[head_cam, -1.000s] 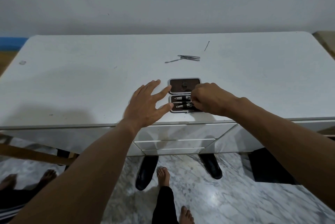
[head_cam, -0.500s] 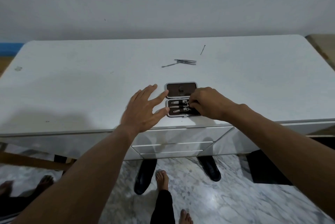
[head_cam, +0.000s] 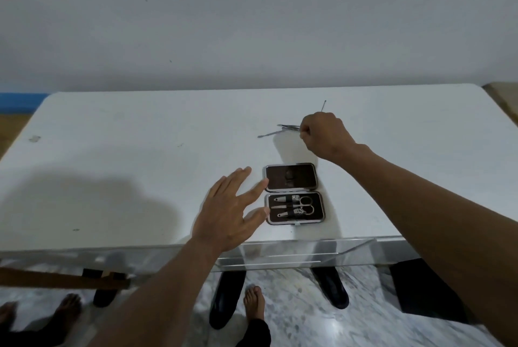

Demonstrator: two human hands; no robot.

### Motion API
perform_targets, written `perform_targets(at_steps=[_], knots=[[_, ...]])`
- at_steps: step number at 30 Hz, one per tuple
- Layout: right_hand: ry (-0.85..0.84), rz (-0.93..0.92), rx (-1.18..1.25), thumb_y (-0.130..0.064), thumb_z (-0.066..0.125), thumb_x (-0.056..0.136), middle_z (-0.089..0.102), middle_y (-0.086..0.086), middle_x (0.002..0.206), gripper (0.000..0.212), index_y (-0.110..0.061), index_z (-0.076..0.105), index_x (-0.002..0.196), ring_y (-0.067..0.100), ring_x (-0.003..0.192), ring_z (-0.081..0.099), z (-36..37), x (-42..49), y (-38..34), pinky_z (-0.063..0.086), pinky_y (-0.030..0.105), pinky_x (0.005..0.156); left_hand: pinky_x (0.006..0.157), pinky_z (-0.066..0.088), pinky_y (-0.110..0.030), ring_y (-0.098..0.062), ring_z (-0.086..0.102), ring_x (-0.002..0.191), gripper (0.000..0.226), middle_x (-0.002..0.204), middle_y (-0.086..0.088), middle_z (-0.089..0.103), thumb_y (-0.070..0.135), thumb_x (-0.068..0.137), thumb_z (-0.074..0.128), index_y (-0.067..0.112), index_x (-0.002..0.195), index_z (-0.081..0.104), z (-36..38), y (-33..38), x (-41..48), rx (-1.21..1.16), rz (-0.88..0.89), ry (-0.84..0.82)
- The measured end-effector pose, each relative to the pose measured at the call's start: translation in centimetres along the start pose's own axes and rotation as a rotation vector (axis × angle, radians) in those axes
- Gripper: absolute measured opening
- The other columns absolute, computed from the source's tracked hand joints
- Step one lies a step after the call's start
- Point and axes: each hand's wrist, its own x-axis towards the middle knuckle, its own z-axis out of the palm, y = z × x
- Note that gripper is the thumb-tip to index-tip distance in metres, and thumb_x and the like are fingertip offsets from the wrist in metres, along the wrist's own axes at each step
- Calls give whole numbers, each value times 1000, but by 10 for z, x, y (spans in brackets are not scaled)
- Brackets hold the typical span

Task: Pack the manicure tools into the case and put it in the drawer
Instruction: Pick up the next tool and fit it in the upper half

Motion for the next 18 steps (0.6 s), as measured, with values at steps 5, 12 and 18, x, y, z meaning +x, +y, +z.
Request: perform_targets(at_steps=[5, 12, 18], knots=[[-40, 7, -57, -2, 53, 84, 70, 18, 94, 17, 0, 68, 92, 36, 87, 64, 12, 37, -6, 53, 36, 73, 118, 23, -42, -17, 23, 146, 56, 157, -1, 31, 57, 92, 43, 38, 145, 40, 0, 1, 1, -20, -16, -5], [-109, 32, -93, -1, 56, 83, 67, 18, 101, 20, -1, 66, 100, 36, 94, 63, 26, 52, -11, 52, 37, 77, 118, 22, -41, -16, 22, 147, 56, 158, -1, 30, 56, 91, 45, 39, 144, 40, 0, 3, 0, -21, -28, 1], [-56, 53, -122, -8, 52, 85, 67, 18, 95, 17, -3, 62, 98, 39, 86, 63, 19, 49, -8, 45, 35, 68, 118, 21, -40, -15, 22, 146, 57, 158, 0, 30, 57, 90, 44, 40, 144, 40, 1, 4, 0, -5, -37, -7]])
